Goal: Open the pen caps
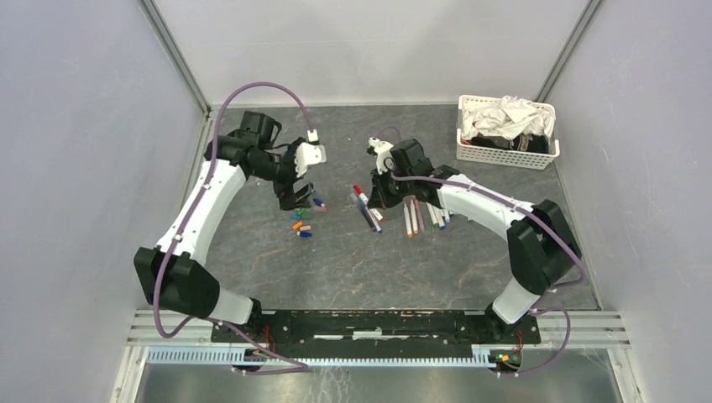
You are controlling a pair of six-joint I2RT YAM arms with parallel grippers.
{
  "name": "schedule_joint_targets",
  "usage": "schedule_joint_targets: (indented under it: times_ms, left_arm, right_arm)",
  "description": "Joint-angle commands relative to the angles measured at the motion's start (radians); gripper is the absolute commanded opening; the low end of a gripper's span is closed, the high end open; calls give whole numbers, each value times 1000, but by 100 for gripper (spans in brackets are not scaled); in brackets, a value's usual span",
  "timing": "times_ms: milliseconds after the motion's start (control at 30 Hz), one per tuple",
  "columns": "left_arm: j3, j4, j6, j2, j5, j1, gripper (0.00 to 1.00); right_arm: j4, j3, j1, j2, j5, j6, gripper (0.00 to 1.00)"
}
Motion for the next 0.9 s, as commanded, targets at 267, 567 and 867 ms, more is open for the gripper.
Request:
schedule_joint_targets:
  times_ms: [267, 567, 867]
  left_arm:
    - [-151, -102, 338, -34, 76, -150, 95]
    - [-155, -161, 389, 19, 42, -192, 62]
    - [-152, -192, 394, 51, 39, -215, 38]
  right_arm:
    - [23, 90, 92, 59, -669, -7, 0]
    - [104, 101, 107, 90, -756, 56, 0]
    - [140, 107, 106, 120, -772, 87, 0]
